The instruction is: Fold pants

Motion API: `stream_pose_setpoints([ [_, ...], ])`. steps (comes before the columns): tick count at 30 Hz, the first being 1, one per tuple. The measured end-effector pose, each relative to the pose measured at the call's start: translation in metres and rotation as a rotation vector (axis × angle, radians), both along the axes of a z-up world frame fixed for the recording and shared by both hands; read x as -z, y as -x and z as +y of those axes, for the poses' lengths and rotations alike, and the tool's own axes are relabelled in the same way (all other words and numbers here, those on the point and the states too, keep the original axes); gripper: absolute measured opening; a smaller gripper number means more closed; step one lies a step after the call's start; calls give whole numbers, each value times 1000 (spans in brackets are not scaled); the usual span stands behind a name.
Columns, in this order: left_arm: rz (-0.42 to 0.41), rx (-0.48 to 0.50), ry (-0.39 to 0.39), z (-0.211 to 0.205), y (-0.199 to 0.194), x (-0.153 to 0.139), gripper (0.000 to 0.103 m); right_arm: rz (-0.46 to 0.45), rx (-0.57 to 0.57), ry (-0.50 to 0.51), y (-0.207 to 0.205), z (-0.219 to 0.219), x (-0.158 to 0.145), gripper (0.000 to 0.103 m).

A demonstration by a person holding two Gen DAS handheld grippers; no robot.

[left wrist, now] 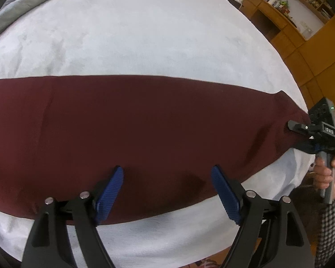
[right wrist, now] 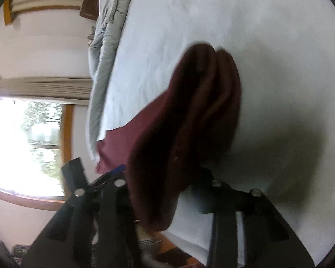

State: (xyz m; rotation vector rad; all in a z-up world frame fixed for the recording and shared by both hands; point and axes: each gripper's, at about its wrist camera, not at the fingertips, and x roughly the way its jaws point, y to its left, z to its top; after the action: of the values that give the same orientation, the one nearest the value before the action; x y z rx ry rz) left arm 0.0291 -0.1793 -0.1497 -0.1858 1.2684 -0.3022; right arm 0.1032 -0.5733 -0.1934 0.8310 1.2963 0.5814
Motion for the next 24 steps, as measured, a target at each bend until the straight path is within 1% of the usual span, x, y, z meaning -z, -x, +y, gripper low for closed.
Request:
stream_pose_setpoints([
  [2, -14, -32, 4, 3, -2, -6, 82, -20, 34, 53, -2, -5, -17, 26],
  [3, -28, -47, 5, 8, -2, -9, 82, -46, 69, 47, -2, -14, -31, 25],
  [7, -103, -92, 13, 20, -6, -30, 82, -106, 166, 14, 4, -44, -64, 22],
  [8, -121, -95, 12, 21, -7, -35, 83, -124, 178, 24, 5, -52, -71, 22],
  [10, -138, -93, -1, 19, -8, -38, 85, -132, 212, 68, 9, -66, -74, 22],
  [12, -144, -90, -28, 18, -7, -34, 85, -104, 275, 72, 13, -90, -66, 22],
  [13, -138, -89, -33, 22, -7, -31, 85, -77, 313, 97, 18, -104, -57, 22],
  [14, -122, -90, -37, 21, -6, -25, 85, -55, 328, 133, 21, -110, -48, 22],
  [15, -102, -92, -40, 21, -6, -18, 85, -30, 333, 156, 24, -113, -37, 22],
  [16, -86, -91, -48, 27, -6, -12, 85, 31, 325, 171, 28, -113, -15, 22],
  [17, -46, -86, -74, 26, -7, 2, 85, 66, 314, 203, 30, -111, -2, 22],
  [18, -32, -78, -84, 27, -9, 8, 85, 81, 309, 222, 32, -110, 7, 22],
  [19, -51, -56, -105, 24, -8, 14, 86, 83, 332, 196, 36, -113, 16, 22],
  [21, -68, -5, -136, 15, -6, 16, 92, 85, 359, 164, 40, -116, 17, 23],
  [22, -68, 8, -153, 11, -5, 15, 92, 81, 355, 175, 40, -116, 15, 23],
  [24, -59, -1, -146, 10, -6, 12, 92, 66, 335, 226, 40, -114, 6, 23],
])
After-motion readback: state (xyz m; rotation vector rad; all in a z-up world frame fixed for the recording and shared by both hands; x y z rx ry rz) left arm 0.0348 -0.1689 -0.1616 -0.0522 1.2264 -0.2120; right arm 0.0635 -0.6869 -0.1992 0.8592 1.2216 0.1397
